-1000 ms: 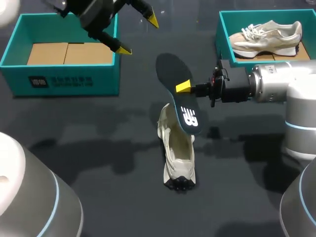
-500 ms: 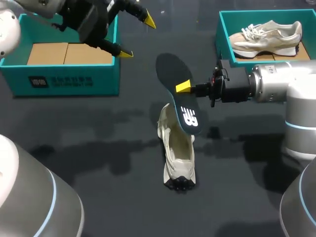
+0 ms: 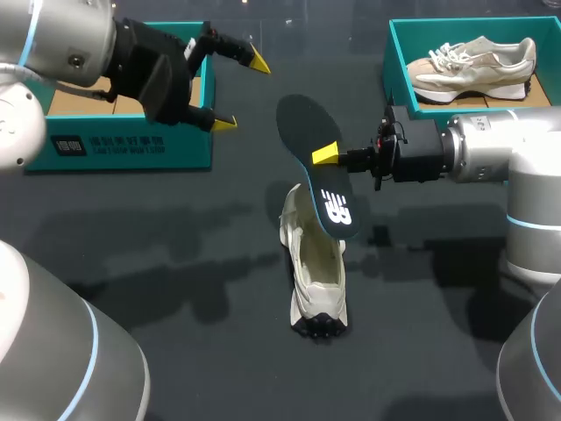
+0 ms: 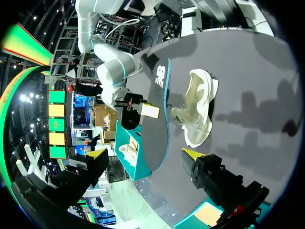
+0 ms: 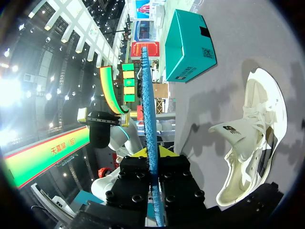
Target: Take the shoe out of the shoebox, open the shoe tongue, remove and reinsert the insole, then place the shoe into the shoebox
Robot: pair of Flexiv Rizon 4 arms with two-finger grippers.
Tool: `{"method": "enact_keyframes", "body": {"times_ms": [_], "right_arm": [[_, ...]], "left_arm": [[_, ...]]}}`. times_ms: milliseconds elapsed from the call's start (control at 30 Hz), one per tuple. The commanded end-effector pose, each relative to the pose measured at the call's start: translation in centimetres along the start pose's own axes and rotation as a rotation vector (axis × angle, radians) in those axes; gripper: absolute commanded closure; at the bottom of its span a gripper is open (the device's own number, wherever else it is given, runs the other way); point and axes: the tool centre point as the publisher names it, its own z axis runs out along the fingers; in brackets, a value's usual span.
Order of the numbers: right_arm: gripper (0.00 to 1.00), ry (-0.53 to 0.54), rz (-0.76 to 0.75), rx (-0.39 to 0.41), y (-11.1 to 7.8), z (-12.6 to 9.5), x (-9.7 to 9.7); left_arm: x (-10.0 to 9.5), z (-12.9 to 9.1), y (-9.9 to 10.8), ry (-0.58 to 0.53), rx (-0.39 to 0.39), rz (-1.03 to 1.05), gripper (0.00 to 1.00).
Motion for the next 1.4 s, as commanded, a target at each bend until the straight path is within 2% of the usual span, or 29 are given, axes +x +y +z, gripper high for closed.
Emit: {"method": "enact_keyframes", "body": {"times_ms": [33,200,300,700,867,1100,1400], "right_arm": [[1.00,-0.003,0.001,-0.001,0.0,0.1,0.0],[1.00,-0.003,0.001,-0.001,0.0,0.1,0.0],[1.00,-0.003,0.001,-0.001,0.0,0.1,0.0],[1.00,-0.003,0.001,-0.001,0.0,0.1,0.0],[1.00,-0.006,0.003,-0.019,0.2,0.5,-0.2],[1.00,0.009,0.006,-0.009,0.1,1.9,-0.2],[1.00,-0.006,0.005,-0.012,0.1,2.0,-0.2]], "left_arm": [[2.7,1.6,0.8,-0.078,0.027,0.011,0.00],[5.2,1.8,1.3,-0.173,0.066,0.018,0.00],[6.2,2.2,1.2,-0.248,0.146,0.063,0.00],[6.2,2.2,1.2,-0.248,0.146,0.063,0.00],[6.4,4.2,0.8,-0.309,0.097,0.084,0.00],[5.7,5.8,0.3,-0.400,0.092,0.089,0.00],[5.7,5.8,0.3,-0.400,0.092,0.089,0.00]]}}
